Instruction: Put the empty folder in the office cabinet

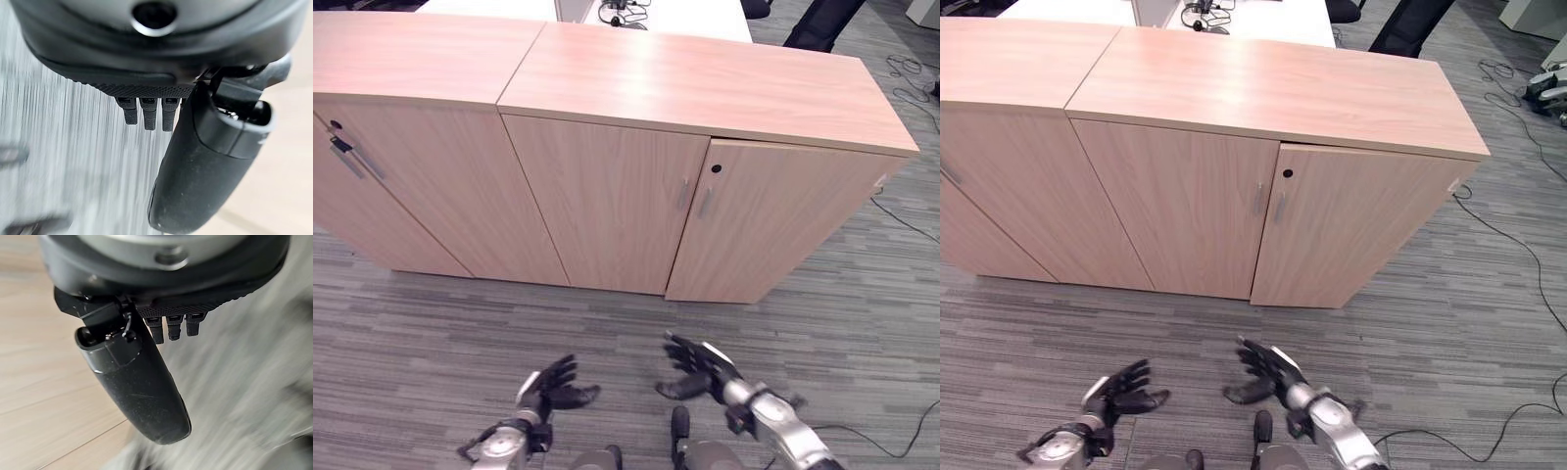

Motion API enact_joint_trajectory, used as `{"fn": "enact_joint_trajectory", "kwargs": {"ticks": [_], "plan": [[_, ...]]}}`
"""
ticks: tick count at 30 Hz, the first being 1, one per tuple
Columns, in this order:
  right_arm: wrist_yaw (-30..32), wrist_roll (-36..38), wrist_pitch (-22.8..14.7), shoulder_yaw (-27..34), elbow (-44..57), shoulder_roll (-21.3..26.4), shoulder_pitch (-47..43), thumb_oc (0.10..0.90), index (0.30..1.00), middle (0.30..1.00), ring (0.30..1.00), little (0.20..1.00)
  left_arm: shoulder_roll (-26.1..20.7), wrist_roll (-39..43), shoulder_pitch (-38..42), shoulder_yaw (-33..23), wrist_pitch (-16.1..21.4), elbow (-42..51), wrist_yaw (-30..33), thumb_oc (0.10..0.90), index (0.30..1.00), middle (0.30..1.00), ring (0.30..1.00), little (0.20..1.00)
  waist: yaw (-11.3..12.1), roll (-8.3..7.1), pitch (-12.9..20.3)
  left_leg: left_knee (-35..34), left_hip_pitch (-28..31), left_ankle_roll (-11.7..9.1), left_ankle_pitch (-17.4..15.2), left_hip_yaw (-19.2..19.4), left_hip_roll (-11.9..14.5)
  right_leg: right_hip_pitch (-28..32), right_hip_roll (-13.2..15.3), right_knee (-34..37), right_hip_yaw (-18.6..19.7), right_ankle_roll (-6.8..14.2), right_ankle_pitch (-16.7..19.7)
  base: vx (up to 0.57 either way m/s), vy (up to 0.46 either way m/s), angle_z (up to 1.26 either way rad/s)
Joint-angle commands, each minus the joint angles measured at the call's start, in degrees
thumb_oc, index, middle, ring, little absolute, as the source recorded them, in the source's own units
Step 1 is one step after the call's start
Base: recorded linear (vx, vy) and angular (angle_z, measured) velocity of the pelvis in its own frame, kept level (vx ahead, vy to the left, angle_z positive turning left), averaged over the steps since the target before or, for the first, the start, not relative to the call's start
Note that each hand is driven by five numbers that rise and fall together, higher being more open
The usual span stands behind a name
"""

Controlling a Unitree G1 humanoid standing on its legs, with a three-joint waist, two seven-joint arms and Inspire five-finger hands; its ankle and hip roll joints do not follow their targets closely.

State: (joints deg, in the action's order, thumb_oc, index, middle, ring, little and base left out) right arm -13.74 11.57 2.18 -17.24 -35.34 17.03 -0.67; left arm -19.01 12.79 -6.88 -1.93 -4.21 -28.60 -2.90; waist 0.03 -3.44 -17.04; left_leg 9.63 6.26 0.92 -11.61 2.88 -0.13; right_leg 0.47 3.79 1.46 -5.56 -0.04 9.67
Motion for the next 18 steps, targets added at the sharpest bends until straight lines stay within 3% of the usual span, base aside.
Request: {"fn": "enact_joint_trajectory", "kwargs": {"ticks": [1,2,4,5,6,8,9,13,18], "plan": [[3.40,-8.33,-2.12,-2.24,-1.22,-2.95,-7.53,0.800,0.900,0.900,0.900,0.900,2.23,-3.32,3.07,3.74,4.72,2.67,1.45,0.800,0.900,0.900,0.900,0.900,-1.01,2.91,3.84,-14.63,3.84,-1.89,8.79,0.86,-0.75,-4.44,0.77,3.44,1.91,0.59,-2.99,0.00,0.047,-0.07],[6.49,-11.90,-1.56,-0.72,-13.32,-4.07,-9.78,0.800,0.900,0.900,0.900,0.900,4.27,-4.05,5.21,3.31,4.97,-4.37,2.50,0.800,0.900,0.900,0.900,0.900,-1.19,3.32,4.66,-14.63,3.41,-1.89,8.93,0.89,-0.87,-4.59,0.82,3.54,2.02,0.62,-3.04,0.00,0.049,-0.05],[8.14,-13.23,-1.38,-0.15,-19.16,-4.54,-10.96,0.800,0.900,0.900,0.900,0.900,5.42,-4.17,6.40,3.02,5.13,-8.01,2.98,0.800,0.900,0.900,0.900,0.900,-1.27,3.61,5.01,-14.63,3.26,-1.89,8.99,0.87,-0.94,-4.65,0.82,3.54,2.10,0.64,-3.11,0.01,0.049,-0.01],[11.24,-12.89,-0.82,2.39,-31.27,-6.90,-12.84,0.800,0.900,0.900,0.900,0.900,7.31,-4.66,8.88,2.93,5.54,-15.80,4.26,0.800,0.900,0.900,0.900,0.900,-1.42,4.22,6.21,-14.63,2.96,-1.91,9.07,0.78,-0.99,-4.93,0.90,3.54,2.22,0.67,-3.35,0.01,0.031,-0.02],[11.26,-12.90,-0.86,2.41,-31.34,-6.92,-12.90,0.800,0.900,0.900,0.900,0.900,7.31,-4.66,8.93,2.93,5.57,-15.85,4.26,0.800,0.900,0.900,0.900,0.900,-1.41,4.23,6.17,-14.63,2.97,-1.91,9.06,0.78,-0.98,-4.92,0.88,3.54,2.22,0.66,-3.35,0.03,0.048,0.00],[13.25,-10.89,-0.64,6.94,-40.86,-8.61,-11.71,0.800,0.900,0.900,0.900,0.900,9.59,-4.16,11.58,1.60,6.03,-29.87,5.18,0.800,0.900,0.900,0.900,0.900,-2.05,4.99,8.19,-14.63,2.61,-1.98,9.03,0.77,-1.01,-5.28,0.93,3.54,2.37,0.74,-3.72,0.04,0.050,-0.02],[13.26,-10.90,-0.65,6.95,-40.89,-8.62,-11.73,0.800,0.900,0.900,0.900,0.900,9.59,-4.16,11.60,1.60,6.05,-29.90,5.18,0.800,0.900,0.900,0.900,0.900,-2.05,5.00,8.18,-14.63,2.62,-1.99,9.02,0.77,-1.00,-5.27,0.92,3.54,2.37,0.74,-3.72,0.04,0.048,0.00],[14.94,-11.60,-0.22,8.20,-49.49,-8.59,-9.65,0.800,0.900,0.900,0.900,0.900,9.80,-5.30,14.33,2.12,5.43,-49.05,6.88,0.800,0.900,0.900,0.900,0.900,-3.22,5.72,10.04,-14.63,2.50,-2.05,8.86,0.71,-1.00,-5.50,0.97,3.54,2.54,0.62,-4.30,0.02,0.023,0.03],[15.23,-8.95,-0.61,13.13,-51.80,-7.53,-6.66,0.800,0.900,0.900,0.900,0.900,10.27,-3.80,12.05,0.08,4.74,-53.69,6.07,0.800,0.900,0.900,0.900,0.900,-3.62,6.32,11.98,-14.63,2.30,-2.14,8.80,0.45,-0.96,-5.88,1.00,3.54,2.48,0.56,-4.44,0.02,0.009,0.02]]}}
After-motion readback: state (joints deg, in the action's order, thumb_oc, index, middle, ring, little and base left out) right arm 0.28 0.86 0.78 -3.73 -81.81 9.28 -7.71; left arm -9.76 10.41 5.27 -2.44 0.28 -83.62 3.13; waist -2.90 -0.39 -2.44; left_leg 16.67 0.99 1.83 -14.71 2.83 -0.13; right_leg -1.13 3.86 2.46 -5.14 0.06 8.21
